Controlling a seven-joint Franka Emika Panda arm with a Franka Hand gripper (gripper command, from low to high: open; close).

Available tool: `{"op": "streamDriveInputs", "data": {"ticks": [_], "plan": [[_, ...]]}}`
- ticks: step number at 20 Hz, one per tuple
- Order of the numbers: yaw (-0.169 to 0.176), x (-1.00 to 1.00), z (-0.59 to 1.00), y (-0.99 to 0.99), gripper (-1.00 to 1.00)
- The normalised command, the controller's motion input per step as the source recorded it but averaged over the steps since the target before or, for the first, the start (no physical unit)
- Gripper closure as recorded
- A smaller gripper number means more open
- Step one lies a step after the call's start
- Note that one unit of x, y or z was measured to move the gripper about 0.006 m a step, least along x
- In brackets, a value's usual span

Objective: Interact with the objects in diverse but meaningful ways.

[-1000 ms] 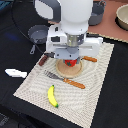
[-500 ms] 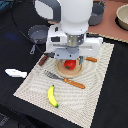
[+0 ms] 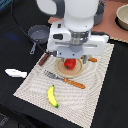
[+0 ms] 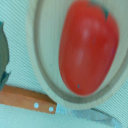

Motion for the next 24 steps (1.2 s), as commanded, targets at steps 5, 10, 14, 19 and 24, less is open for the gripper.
{"op": "streamDriveInputs", "data": {"ticks": [5, 10, 14, 19, 24], "plan": [[0.05, -0.09, 0.35, -0.73, -1.0], [0.147, -0.03, -0.09, -0.62, -1.0], [0.157, -0.01, -0.18, -0.61, -1.0], [0.108, 0.0, -0.33, -0.68, -1.0], [0.07, 0.0, -0.37, -0.62, -1.0]]}}
